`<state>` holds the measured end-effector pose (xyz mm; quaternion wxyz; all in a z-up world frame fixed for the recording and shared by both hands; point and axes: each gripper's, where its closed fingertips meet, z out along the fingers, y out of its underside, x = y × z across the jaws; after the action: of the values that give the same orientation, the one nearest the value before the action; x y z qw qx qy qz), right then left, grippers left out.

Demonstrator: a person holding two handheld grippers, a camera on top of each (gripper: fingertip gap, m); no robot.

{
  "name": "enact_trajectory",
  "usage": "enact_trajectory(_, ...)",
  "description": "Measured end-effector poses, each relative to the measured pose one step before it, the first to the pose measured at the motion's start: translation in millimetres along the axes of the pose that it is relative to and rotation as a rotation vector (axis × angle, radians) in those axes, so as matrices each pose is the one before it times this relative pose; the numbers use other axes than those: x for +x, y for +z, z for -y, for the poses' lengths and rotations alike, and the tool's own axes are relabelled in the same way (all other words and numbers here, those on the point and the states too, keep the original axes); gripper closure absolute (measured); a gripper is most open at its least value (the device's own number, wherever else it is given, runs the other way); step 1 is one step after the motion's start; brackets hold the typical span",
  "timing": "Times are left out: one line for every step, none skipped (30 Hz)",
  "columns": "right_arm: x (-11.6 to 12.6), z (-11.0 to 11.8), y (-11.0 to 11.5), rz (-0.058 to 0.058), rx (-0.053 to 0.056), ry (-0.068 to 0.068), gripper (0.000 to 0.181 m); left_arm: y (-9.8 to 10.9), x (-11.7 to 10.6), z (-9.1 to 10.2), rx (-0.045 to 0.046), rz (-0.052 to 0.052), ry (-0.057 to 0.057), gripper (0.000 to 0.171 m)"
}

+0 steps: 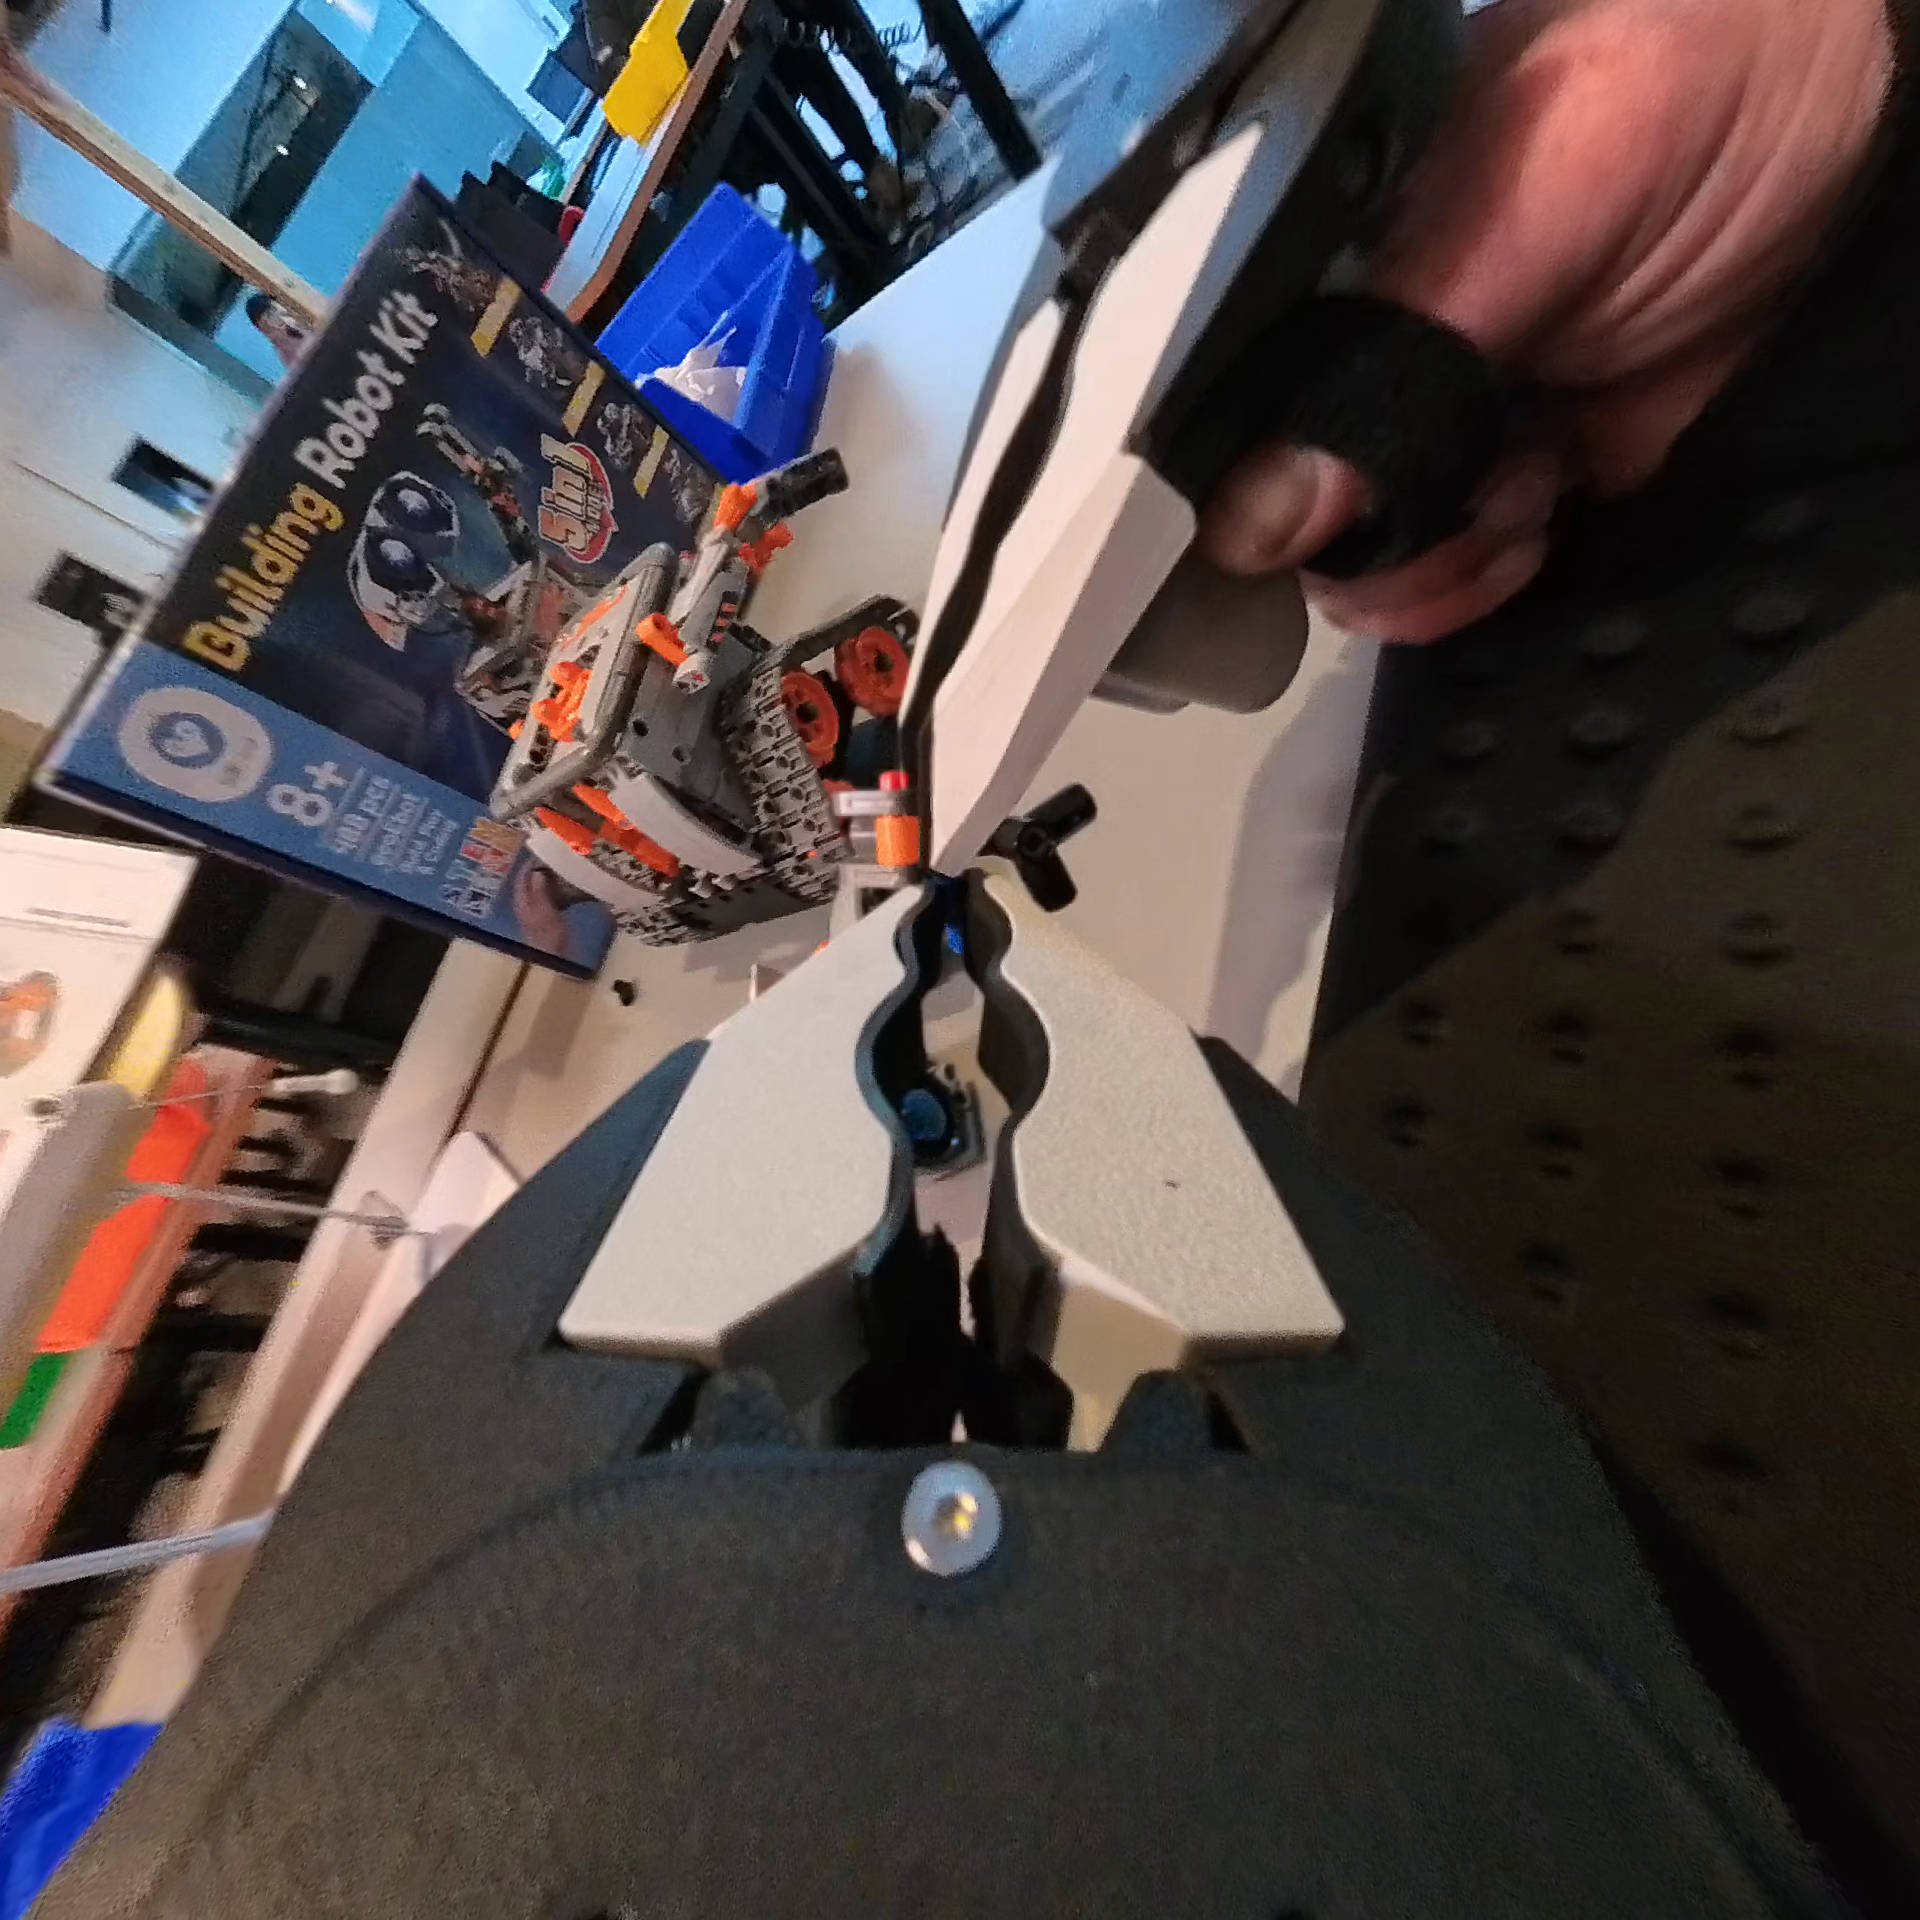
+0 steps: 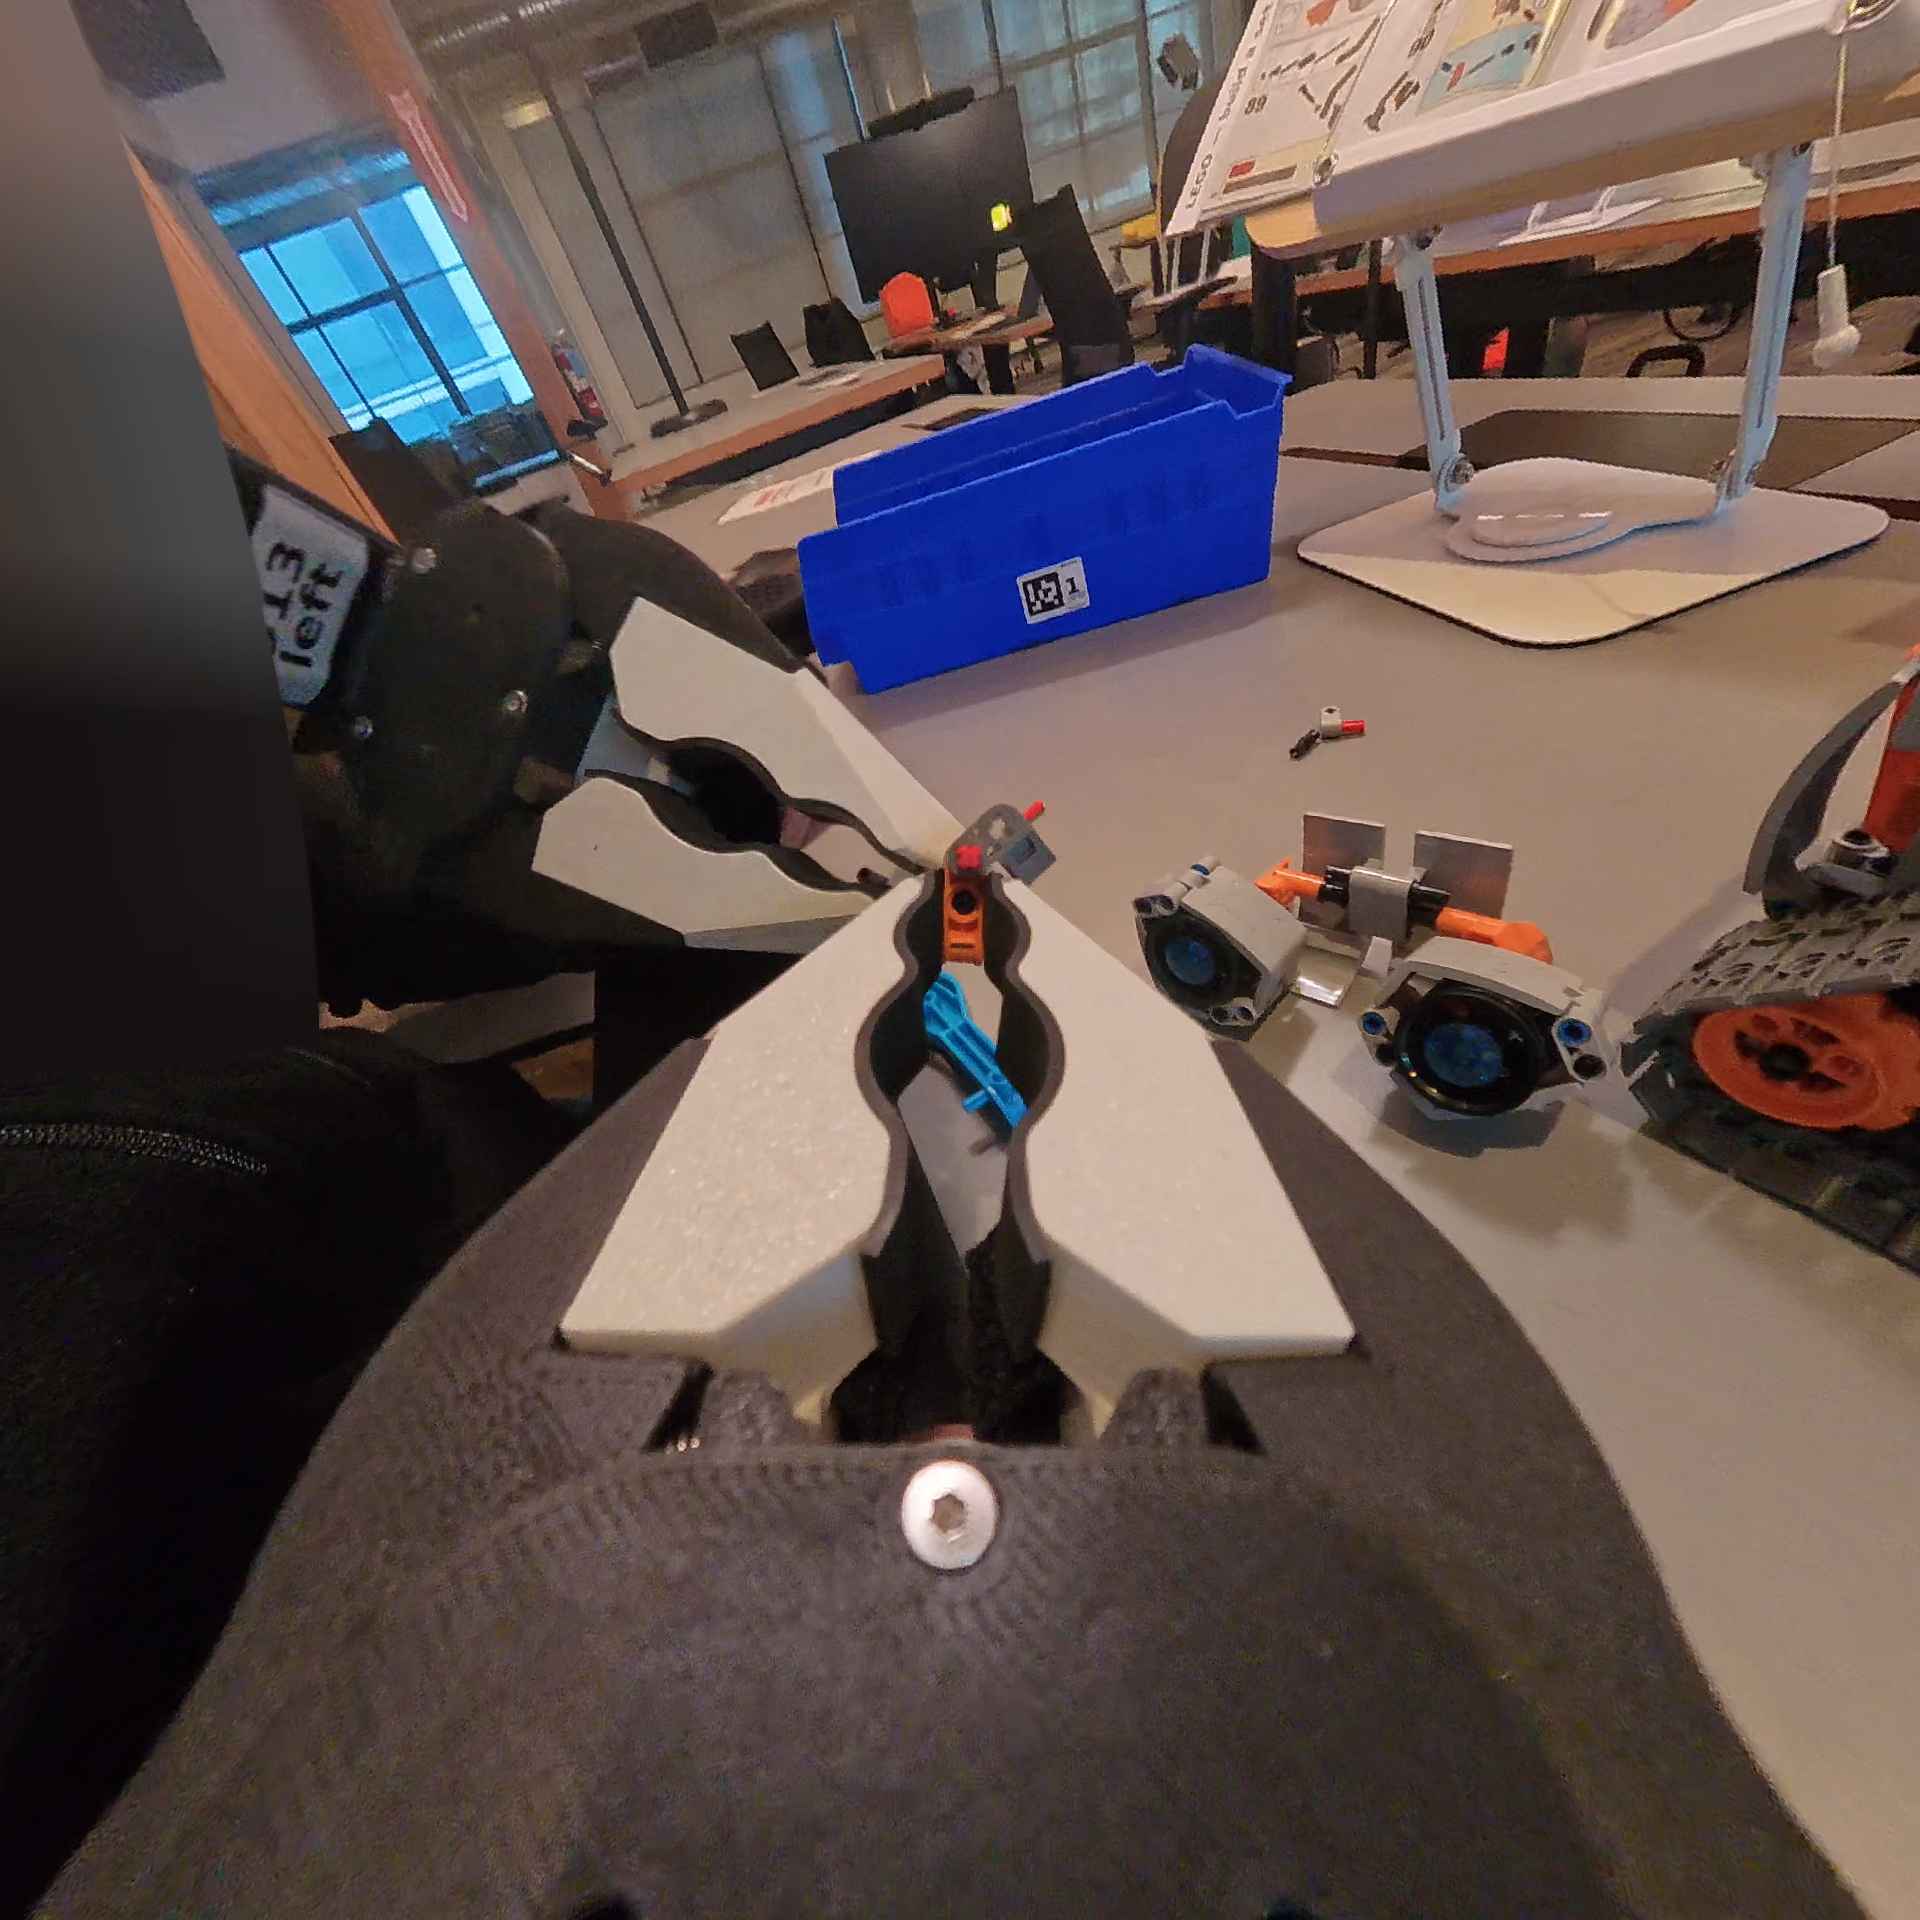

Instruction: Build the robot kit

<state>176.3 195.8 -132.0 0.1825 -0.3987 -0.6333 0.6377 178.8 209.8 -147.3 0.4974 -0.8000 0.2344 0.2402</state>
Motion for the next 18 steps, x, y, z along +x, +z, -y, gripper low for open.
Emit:
enact_trajectory(0.35, 0.64, 0.49, -0.0021, 0.0046, 0.0034, 0.176, -0.18, -0.34, 0.95, 0.01195, -0.0133, -0.0327, 0.171)
enact_trajectory(0.73, 0.5, 0.6, -0.0025, 0.003, 0.0012, 0.175, 0.44, -0.69, -0.45, 0.00094, -0.0028, -0.0152, 0.171)
enact_trajectory(-0.07, 0.98, -0.05, 0.0075, 0.0067, 0.0063, 0.175, 0.26, -0.71, 0.37, 0.00554, 0.0033, -0.005, 0.171)
enact_trajectory(-0.15, 0.61, 0.23, 0.0039, 0.0055, 0.0026, 0.175, -0.11, 0.01, 1.26, 0.00987, -0.0095, -0.0239, 0.171)
enact_trajectory(0.49, -0.09, 0.51, -0.0074, 0.0001, -0.0047, 0.175, 0.06, -0.29, 0.49, 0.01122, -0.0169, -0.0373, 0.171)
enact_trajectory(0.32, 0.48, -0.29, 0.0009, 0.0032, 0.0025, 0.175, 0.6, -0.22, -0.54, 0.00592, -0.0117, -0.0216, 0.171)
enact_trajectory(-0.29, 1.59, -1.34, 0.0124, 0.0111, 0.011, 0.175, 0.26, -0.34, 0.92, 0.00604, 0.0061, 0.0018, 0.171)
enact_trajectory(-0.08, 1.84, -1.65, 0.0136, 0.0132, 0.0156, 0.175, -0.03, -0.45, 1.9, 0.00452, 0.0079, 0.0079, 0.171)
enact_trajectory(-0.02, 2.23, -1.68, 0.0116, 0.0147, 0.0146, 0.175, 0.45, -0.52, 1.2, 0.00189, -0.0051, -0.0018, 0.17)
enact_trajectory(0.06, 2.13, -1.19, 0.0023, 0.0122, 0.0033, 0.175, -0.29, -1.27, 2.5, 0.01733, -0.0049, -0.0118, 0.17)
enact_trajectory(0.47, -0.18, -0.04, -0.006, -0.002, -0.0039, 0.175, -0.51, -1.27, 1.2, 0.01026, 0.0005, -0.0073, 0.17)
enact_trajectory(0.25, -0.69, -0.02, -0.0014, -0.0043, -0.0005, 0.175, 0.19, -0.05, -1.29, -0.01232, 0.0052, 0.0177, 0.17)
enact_trajectory(-0.26, 0.15, -0.24, 0.0031, 0.0004, 0.0016, 0.175, -0.1, -0.21, -0.36, -0.01032, 0.0177, 0.0334, 0.169)
enact_trajectory(0.61, -0.3, -0.45, -0.0034, -0.0024, 0.0002, 0.176, -0.48, -0.17, 0.26, -0.00702, 0.0201, 0.0302, 0.17)
enact_trajectory(0.78, -0.65, 0.09, -0.0054, -0.0048, -0.0006, 0.176, 0.26, -0.15, -1.07, -0.0155, 0.0149, 0.0313, 0.17)
enact_trajectory(0.4, -0.1, -0.06, -0.0027, -0.0019, 0.0021, 0.175, 0.53, -0.09, -0.4, -0.00779, 0.0091, 0.0163, 0.17)
enact_trajectory(1.23, -0.67, 0.05, -0.0098, -0.0078, 0.0003, 0.175, -0.17, -0.63, -0.02, -0.00088, 0.0088, 0.0102, 0.17)
enact_trajectory(1.76, -1.83, 0.47, -0.0166, -0.014, -0.0047, 0.176, 0.23, -0.39, -1.85, -0.01639, 0.013, 0.0288, 0.17)
